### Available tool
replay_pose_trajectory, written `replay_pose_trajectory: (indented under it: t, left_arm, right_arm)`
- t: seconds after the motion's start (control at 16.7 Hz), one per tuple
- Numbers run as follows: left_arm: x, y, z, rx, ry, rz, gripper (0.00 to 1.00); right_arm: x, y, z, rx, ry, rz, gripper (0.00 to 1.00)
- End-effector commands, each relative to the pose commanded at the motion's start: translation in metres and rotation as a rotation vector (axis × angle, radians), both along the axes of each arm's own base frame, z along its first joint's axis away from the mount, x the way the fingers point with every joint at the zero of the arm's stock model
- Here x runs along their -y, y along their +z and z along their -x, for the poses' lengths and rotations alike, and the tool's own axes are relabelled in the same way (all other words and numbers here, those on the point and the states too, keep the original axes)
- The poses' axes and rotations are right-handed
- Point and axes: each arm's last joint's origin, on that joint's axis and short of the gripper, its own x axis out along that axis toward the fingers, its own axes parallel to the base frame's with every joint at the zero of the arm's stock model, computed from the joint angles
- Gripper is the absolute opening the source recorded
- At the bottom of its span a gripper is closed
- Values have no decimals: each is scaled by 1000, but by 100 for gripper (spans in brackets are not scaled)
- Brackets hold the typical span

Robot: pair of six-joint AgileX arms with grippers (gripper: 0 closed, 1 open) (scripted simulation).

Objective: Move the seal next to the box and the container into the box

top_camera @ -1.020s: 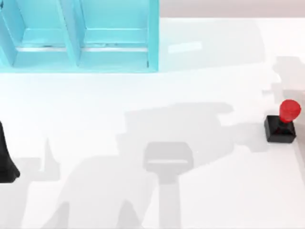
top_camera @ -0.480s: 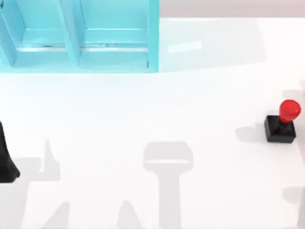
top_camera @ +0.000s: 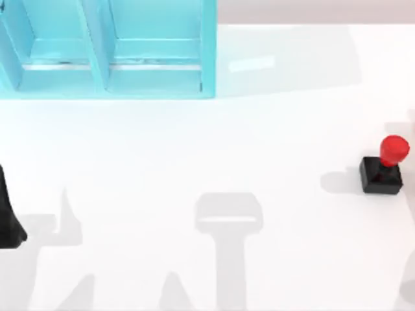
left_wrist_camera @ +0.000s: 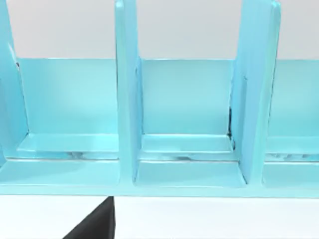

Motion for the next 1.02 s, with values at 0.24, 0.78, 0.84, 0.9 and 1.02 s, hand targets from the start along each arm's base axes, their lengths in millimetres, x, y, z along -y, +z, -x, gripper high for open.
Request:
replay_pose_trajectory:
  t: [0.24, 0.78, 0.84, 0.9, 1.02]
  left_arm:
    - [0, 0, 0, 0, 0, 0, 100]
    - [0, 0, 0, 0, 0, 0, 100]
    - [0, 0, 0, 0, 0, 0, 100]
    - [0, 0, 0, 0, 0, 0, 100]
    - [0, 0, 0, 0, 0, 0, 100]
  right_arm:
    - [4, 5, -4, 43, 3, 22, 0]
    - [11, -27, -28, 152, 31, 86, 0]
    - [8, -38, -26, 115, 24, 64, 0]
    - [4, -47, -22, 77, 15, 42, 0]
    - [0, -61, -16, 13, 2, 8, 0]
